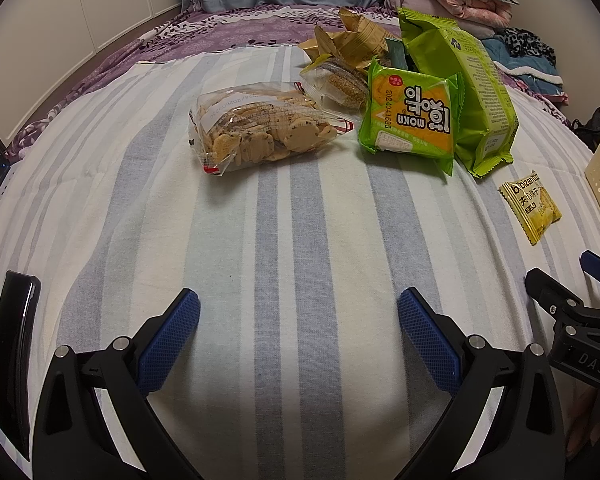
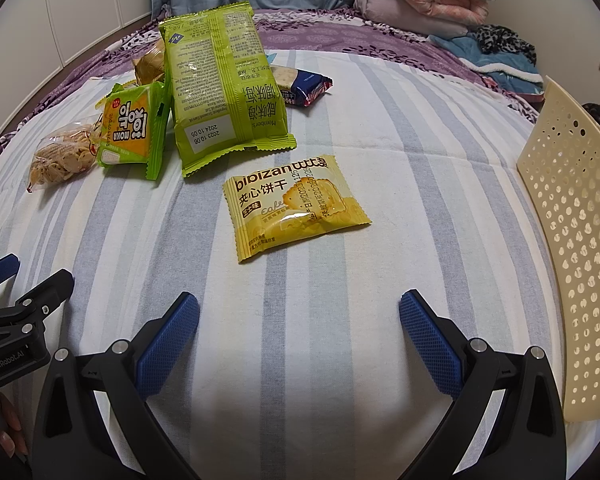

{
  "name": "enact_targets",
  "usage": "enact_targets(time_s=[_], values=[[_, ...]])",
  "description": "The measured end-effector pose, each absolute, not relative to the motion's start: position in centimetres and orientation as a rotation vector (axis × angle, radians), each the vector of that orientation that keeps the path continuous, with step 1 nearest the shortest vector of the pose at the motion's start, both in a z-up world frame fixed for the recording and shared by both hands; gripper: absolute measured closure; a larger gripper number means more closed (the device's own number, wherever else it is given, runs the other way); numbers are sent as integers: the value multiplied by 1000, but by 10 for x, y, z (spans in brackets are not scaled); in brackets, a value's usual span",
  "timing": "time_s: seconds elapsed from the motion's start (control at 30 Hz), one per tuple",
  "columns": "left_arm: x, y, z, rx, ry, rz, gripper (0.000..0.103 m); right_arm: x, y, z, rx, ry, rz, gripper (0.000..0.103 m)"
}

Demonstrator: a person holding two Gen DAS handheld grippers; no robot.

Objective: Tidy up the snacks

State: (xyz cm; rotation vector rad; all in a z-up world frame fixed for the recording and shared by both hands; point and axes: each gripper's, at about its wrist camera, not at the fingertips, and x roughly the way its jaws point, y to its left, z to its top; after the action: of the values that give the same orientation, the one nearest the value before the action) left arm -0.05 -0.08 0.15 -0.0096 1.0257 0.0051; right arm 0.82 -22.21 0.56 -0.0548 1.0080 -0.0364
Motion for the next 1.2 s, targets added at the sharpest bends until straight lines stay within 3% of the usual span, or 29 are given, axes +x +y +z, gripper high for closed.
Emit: enact_targets(time_s=[1.2], values=[[0, 2, 10, -18, 1037, 0, 2, 2, -224, 17, -32, 990, 34, 5]])
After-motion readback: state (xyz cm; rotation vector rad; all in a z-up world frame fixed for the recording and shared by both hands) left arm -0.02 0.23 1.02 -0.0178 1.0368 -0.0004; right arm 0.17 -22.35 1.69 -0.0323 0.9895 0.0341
